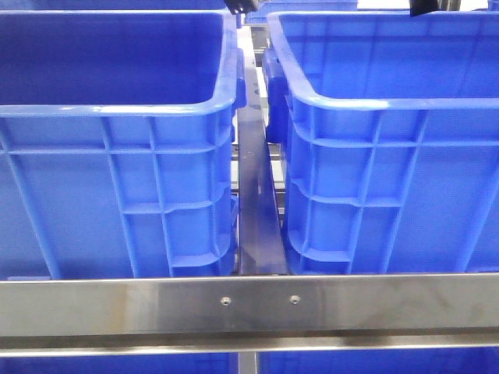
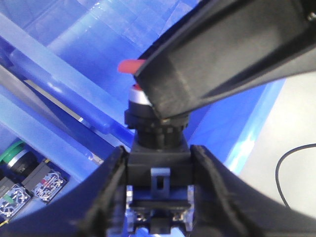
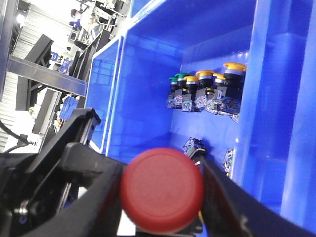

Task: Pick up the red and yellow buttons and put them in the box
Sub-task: 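Lower the red button into the empty crate with the right gripper and release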

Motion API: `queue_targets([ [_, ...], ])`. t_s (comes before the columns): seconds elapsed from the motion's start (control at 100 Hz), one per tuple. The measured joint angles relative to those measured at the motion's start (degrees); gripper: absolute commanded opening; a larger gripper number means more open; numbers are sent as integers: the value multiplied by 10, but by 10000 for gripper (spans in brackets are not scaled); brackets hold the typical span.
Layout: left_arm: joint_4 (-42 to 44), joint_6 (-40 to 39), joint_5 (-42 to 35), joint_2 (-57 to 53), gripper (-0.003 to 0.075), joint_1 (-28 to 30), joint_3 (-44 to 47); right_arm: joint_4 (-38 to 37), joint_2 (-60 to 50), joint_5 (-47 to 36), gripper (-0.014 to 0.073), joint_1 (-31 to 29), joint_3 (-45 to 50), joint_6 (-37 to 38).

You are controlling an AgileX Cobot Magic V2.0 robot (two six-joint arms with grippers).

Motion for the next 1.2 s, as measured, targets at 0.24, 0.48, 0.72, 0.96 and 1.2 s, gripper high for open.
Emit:
queue_targets([
  [0.24, -1, 0, -4, 0, 530, 0, 0, 0, 0, -21, 244, -1, 0, -9],
  [0.48, -1, 0, 0, 0, 512, 0, 0, 0, 0, -66, 244, -51, 0, -56],
  [0.72, -1, 0, 16, 0, 512, 0, 0, 0, 0, -135, 244, -130, -19, -138],
  [0.96, -1, 0, 17, 0, 512, 0, 0, 0, 16, -268, 244, -142, -25, -273],
  [1.2, -1, 0, 17, 0, 512, 0, 0, 3, 100, -293, 244, -142, -64, -373],
])
